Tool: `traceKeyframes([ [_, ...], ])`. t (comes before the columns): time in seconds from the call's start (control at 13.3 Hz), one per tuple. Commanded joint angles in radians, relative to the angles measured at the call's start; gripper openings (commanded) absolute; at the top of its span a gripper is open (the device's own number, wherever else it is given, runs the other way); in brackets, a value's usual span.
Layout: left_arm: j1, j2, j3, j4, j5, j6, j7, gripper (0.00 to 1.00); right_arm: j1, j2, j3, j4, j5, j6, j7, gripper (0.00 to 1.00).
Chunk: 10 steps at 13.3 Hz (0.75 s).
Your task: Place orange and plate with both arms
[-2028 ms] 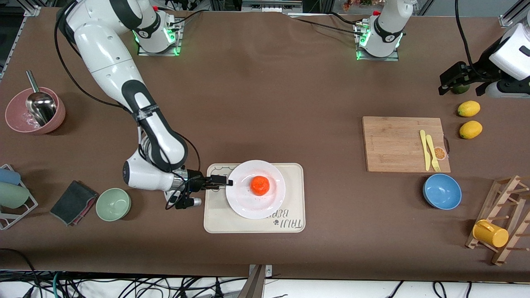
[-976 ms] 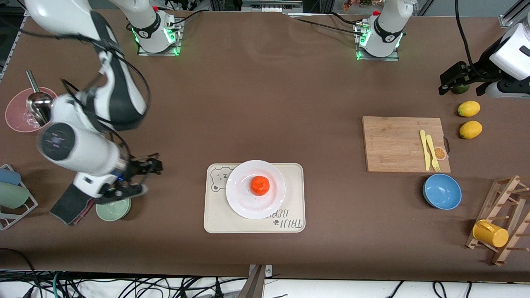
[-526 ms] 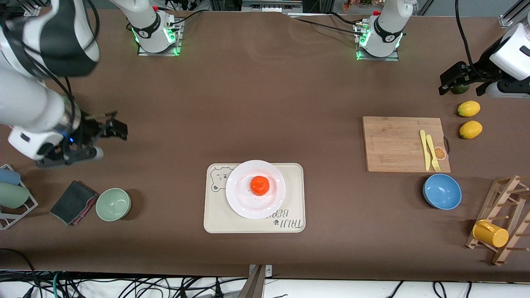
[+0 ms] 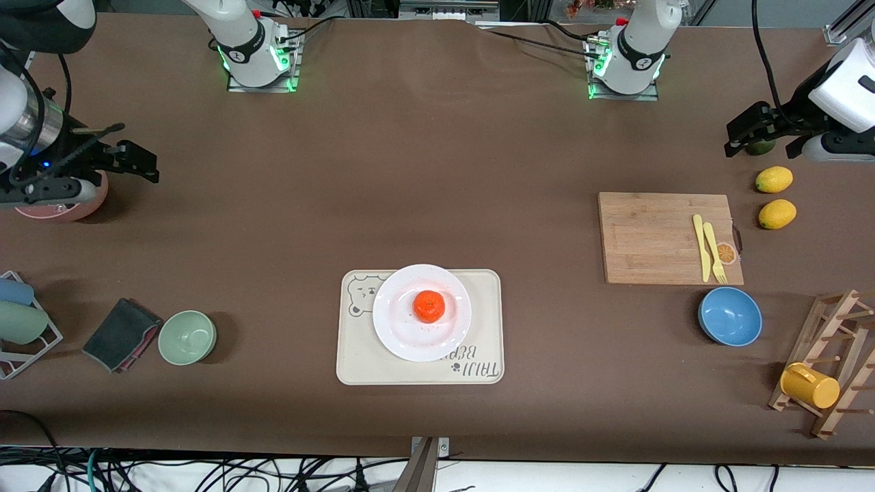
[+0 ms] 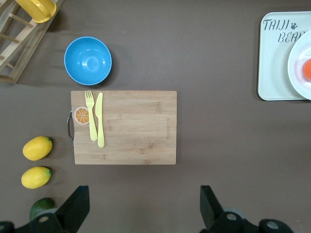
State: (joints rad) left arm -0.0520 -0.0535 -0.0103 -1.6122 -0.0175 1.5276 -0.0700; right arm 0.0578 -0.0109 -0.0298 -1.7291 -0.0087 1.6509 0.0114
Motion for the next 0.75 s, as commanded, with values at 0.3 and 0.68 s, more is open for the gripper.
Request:
traceKeyframes([
  [0.3, 0.003, 0.014, -0.002, 0.031, 0.013, -0.021, 0.003, 1.00, -0.038, 0.023, 0.039, 0.094, -0.008, -0.080, 0.048, 1.00],
  [0.68, 0.001, 0.014, -0.003, 0.031, 0.013, -0.021, 0.003, 1.00, -0.036, 0.028, 0.036, 0.097, 0.003, -0.085, 0.051, 1.00],
])
